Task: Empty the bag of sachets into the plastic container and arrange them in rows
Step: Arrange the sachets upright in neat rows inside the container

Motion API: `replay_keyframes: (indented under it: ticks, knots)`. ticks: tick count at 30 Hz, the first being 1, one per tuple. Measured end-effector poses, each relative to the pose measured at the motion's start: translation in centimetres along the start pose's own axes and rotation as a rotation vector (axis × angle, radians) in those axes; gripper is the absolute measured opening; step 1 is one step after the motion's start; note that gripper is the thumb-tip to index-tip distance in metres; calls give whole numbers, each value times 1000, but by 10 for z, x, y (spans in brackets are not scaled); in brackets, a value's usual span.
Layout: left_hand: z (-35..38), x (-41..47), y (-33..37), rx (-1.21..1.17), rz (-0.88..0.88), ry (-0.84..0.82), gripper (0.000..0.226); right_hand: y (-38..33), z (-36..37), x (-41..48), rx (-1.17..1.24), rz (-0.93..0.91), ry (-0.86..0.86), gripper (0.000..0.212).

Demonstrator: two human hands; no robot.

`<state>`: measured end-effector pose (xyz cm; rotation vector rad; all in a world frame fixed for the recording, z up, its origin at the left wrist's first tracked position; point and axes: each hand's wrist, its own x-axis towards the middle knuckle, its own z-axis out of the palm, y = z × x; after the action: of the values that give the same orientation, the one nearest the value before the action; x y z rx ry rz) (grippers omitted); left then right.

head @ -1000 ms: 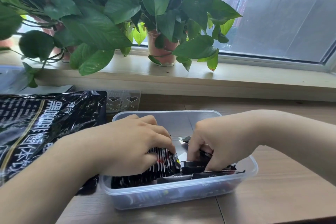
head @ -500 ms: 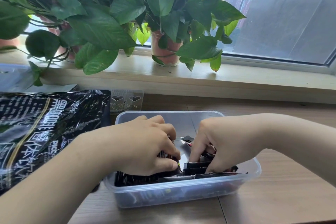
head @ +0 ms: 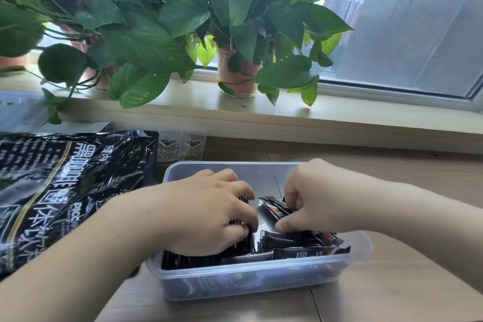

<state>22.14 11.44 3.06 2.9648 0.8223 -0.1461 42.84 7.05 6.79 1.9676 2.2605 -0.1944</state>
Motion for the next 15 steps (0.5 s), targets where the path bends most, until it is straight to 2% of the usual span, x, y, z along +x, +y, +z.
replay_keyframes:
  ticks: [5, 8, 11, 15]
  knots:
    - [0, -2, -1, 32, -24, 27, 33, -11, 7, 1, -99, -6, 14, 40]
    - [0, -3, -1, 21, -34, 35, 35, -12, 4, -1, -71, 15, 27, 33]
    - [0, -3, -1, 10, -34, 26, 34, -10, 0, -1, 40, 64, 41, 29]
    - [0, -3, -1, 10, -39, 15, 38, -6, -7, 3, 377, 192, 24, 18]
